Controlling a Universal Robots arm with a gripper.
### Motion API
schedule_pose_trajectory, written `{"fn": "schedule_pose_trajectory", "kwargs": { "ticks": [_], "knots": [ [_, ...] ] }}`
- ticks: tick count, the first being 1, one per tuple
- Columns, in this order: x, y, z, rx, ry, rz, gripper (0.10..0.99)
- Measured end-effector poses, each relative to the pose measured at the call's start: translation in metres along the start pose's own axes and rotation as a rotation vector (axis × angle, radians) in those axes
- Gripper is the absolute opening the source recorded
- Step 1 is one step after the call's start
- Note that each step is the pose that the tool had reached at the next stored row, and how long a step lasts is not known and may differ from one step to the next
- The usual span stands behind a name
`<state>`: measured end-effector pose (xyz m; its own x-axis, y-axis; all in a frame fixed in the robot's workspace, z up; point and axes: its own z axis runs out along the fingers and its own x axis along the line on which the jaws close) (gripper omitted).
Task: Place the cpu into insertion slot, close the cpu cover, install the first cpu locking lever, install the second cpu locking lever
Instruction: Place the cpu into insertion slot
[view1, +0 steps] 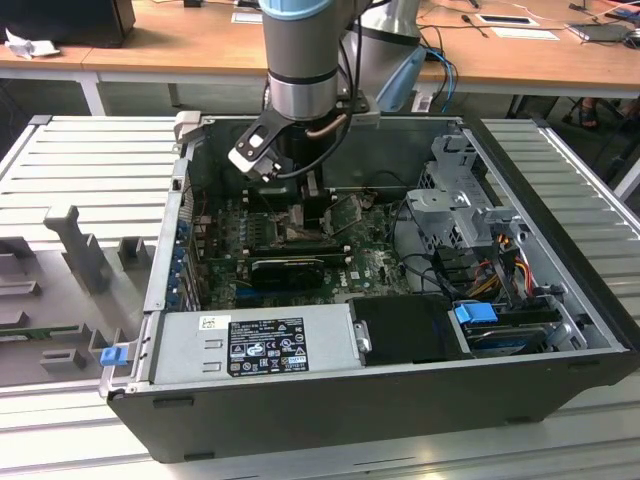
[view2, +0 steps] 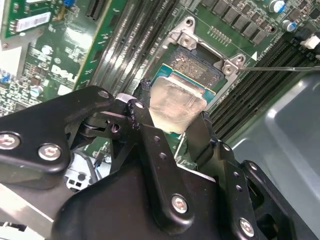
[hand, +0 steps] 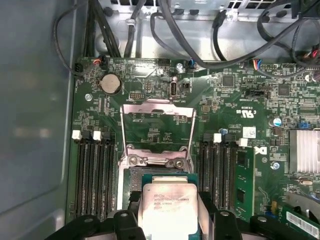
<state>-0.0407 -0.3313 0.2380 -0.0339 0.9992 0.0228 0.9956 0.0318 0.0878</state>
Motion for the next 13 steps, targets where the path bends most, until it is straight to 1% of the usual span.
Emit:
{"fn": "schedule_pose_trajectory", "kwargs": {
  "ticks": [5,10,13],
  "knots": [
    [0.0022,-0.0030,0.0085,0.000,0.0001,0.000,0.529],
    [0.0028,-0.0044,0.0116,0.000,-0.0013,0.015,0.529],
    [0.0049,-0.0046,0.0148,0.000,-0.0017,0.017,0.529]
  ]
}}
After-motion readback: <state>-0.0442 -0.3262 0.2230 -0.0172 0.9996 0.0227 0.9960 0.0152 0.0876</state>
